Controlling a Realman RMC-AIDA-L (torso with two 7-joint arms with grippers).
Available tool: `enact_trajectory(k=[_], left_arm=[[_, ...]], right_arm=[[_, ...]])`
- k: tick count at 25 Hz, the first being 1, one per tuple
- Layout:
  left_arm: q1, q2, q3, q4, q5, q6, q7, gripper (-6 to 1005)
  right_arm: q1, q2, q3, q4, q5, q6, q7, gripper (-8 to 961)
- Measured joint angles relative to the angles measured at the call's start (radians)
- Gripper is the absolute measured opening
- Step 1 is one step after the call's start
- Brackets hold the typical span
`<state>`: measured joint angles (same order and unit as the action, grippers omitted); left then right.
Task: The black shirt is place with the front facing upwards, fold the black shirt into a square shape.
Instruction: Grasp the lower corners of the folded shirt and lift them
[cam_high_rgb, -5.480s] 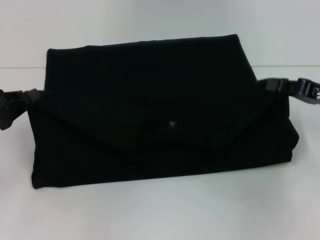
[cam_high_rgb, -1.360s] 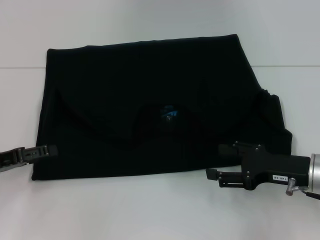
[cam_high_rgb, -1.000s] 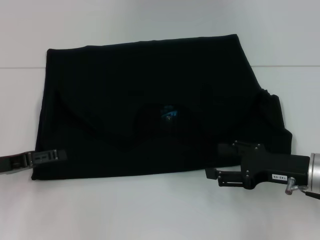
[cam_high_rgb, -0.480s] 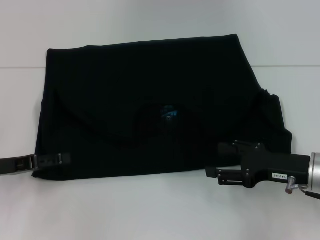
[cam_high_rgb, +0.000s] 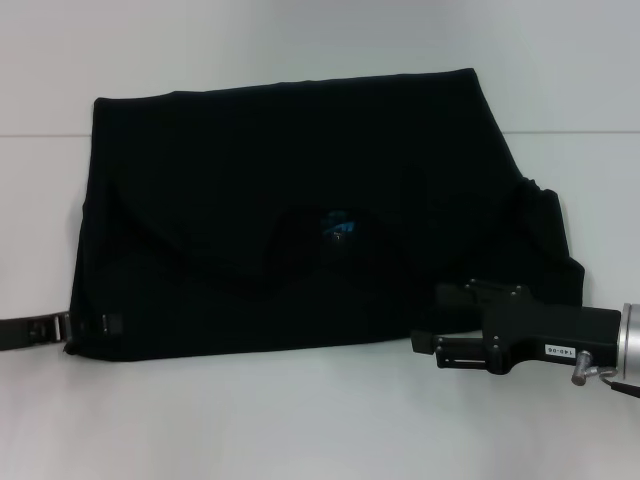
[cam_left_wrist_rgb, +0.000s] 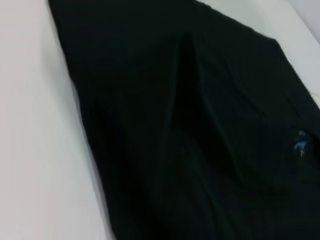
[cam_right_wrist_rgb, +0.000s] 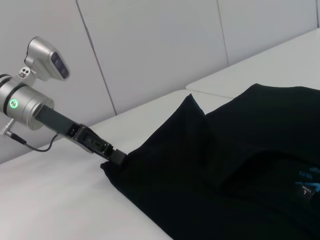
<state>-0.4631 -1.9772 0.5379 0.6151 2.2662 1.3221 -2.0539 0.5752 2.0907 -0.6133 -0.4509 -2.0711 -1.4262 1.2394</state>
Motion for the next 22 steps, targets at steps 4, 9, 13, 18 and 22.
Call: enact_trajectory(k=[4,9,13,18,22], left_arm=[[-0.005,-0.001,0.008,-0.003,0.013,-0.001,0.001,310],[-0.006,-0.002,0.011,-0.002,0.014,-0.001,0.001,119],[-0.006,-0.001,0.011,-0.001,0.015,-0.001,-0.001,68],[-0.006,0.004,0.008,0.000,0.015,0.002,-0.006,46],[-0.008,0.009,0.004,0.000,0.015,0.016,-0.013,33]], right_arm=[[0.001,0.000,0.000,0.000,0.000,-0.001,0.000,899],[0.002,0.000,0.000,0.000,0.000,-0.002,0.001,899],[0.002,0.000,0.001,-0.005,0.001,-0.004,0.017,899],[0.002,-0.005,0.009,-0.019,0.002,-0.005,0.065,899],[0.002,-0.029,0.009,-0.105,-0.003,0.000,0.296,898]])
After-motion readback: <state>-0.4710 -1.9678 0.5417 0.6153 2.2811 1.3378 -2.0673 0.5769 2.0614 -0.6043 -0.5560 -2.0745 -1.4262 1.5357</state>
